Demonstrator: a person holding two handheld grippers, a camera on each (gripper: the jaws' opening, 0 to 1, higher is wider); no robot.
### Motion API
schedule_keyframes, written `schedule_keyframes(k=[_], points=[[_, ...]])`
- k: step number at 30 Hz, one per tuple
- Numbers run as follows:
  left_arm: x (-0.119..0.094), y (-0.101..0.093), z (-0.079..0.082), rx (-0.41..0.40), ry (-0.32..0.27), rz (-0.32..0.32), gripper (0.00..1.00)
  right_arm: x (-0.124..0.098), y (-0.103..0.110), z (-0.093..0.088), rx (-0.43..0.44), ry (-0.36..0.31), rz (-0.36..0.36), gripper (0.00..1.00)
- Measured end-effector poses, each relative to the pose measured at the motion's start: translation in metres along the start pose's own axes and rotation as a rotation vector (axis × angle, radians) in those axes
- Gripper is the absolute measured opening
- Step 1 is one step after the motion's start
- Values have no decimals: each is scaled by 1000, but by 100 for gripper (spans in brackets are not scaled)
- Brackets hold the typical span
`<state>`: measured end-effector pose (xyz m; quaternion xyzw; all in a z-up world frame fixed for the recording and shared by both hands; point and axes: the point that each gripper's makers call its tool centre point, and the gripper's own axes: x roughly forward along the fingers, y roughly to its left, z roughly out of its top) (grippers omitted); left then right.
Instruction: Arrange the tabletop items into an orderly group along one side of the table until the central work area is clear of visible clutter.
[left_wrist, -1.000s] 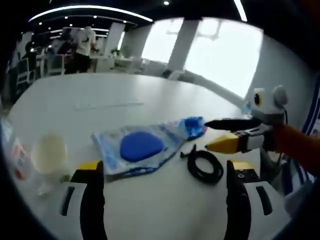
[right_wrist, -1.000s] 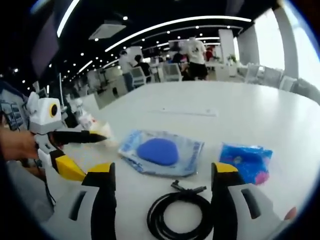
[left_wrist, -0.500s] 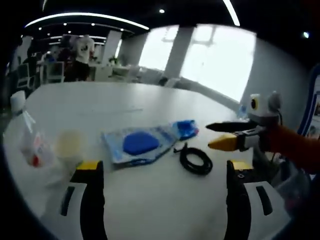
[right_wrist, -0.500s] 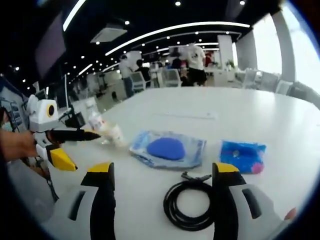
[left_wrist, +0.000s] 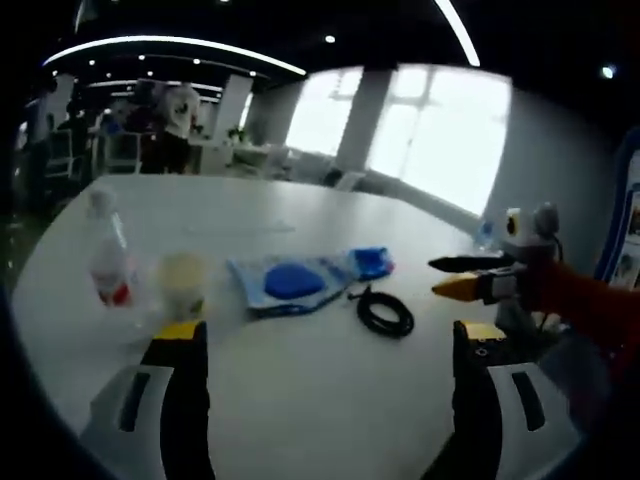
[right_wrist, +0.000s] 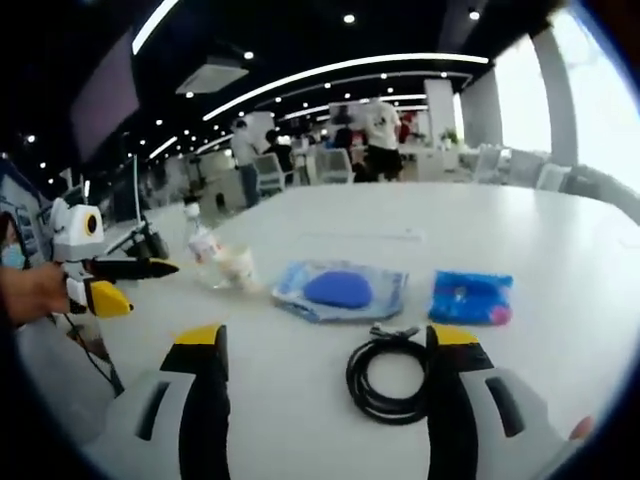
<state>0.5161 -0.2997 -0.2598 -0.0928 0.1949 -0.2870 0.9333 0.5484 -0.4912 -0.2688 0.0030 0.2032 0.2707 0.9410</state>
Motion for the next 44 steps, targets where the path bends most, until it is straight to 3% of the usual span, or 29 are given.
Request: schedule_keyframes(k=[10, 16, 21, 26, 32, 44], points=[[-52, -5, 9, -8, -58, 17, 98, -30, 12, -5, -15, -34, -57, 89], [-75, -3, 12, -4, -91, 38, 98, -51, 11, 7, -15, -101, -111, 99], [-91, -4, 13, 41, -114, 73, 97, -65, 13, 12, -26, -134, -139, 99], [-101, -1, 13, 88, -121, 113, 96, -79, 11, 14, -45, -166, -181, 99], [-106, 6, 14, 82, -137, 142, 98, -89, 3, 14, -37, -202, -225, 100], [-110, 17, 11, 102, -104, 159, 99, -82, 11, 2, -112, -136, -209, 100]])
